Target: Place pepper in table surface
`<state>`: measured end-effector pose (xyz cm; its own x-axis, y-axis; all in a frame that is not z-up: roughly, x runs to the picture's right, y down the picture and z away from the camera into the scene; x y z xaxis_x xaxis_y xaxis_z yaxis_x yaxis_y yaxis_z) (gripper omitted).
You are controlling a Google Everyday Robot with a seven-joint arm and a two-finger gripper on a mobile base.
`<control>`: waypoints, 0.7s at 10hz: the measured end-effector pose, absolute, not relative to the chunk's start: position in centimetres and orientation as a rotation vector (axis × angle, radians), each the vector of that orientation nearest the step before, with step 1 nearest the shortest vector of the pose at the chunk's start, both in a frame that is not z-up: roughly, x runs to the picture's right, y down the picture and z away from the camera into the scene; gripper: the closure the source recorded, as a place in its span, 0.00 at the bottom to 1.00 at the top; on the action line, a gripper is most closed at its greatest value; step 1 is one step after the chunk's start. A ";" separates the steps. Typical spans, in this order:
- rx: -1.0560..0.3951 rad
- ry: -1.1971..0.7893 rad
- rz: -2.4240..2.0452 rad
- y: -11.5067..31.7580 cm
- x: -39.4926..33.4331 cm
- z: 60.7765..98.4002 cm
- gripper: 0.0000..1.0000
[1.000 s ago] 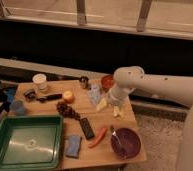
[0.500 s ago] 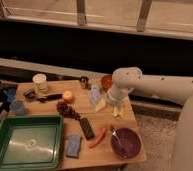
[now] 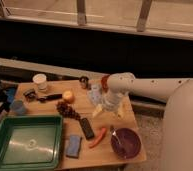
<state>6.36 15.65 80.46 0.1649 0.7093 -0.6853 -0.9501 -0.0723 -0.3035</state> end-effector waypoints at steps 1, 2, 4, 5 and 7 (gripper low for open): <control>-0.874 0.379 1.410 16.8 6.2 80.5 0.20; -0.894 0.400 1.415 18.1 6.3 80.3 0.20; -0.927 0.425 1.430 19.9 6.6 80.1 0.20; -0.950 0.443 1.438 21.1 6.7 79.9 0.20; -0.965 0.456 1.447 21.9 6.8 80.2 0.20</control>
